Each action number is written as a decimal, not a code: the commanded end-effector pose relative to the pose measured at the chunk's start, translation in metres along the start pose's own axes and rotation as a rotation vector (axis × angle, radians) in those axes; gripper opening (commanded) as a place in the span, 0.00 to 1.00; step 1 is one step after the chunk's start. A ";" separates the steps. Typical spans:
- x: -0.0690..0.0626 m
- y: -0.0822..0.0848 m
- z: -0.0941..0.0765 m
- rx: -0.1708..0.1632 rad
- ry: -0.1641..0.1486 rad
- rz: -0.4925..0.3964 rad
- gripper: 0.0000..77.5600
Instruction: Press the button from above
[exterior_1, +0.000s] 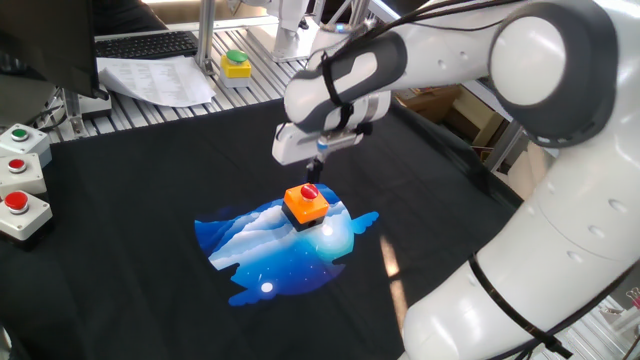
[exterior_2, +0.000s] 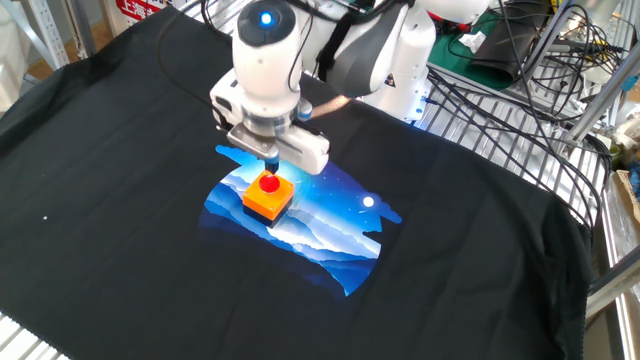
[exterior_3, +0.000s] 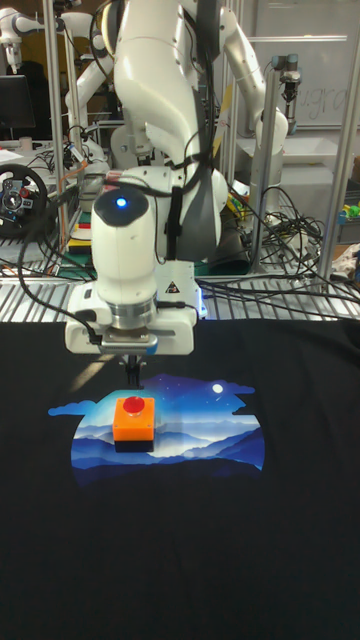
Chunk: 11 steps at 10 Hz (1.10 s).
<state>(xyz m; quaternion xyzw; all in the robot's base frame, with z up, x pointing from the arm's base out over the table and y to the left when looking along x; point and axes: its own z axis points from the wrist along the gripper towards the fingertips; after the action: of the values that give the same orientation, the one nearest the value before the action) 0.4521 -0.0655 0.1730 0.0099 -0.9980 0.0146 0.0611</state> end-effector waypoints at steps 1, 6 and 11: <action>0.001 -0.012 -0.061 -0.007 0.000 0.009 0.00; 0.002 -0.007 -0.083 -0.006 -0.002 0.011 0.00; -0.002 -0.011 -0.089 -0.022 0.000 -0.002 0.00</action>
<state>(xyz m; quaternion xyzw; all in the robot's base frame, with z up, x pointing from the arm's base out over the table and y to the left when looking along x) 0.4642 -0.0736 0.2599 0.0104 -0.9980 0.0035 0.0620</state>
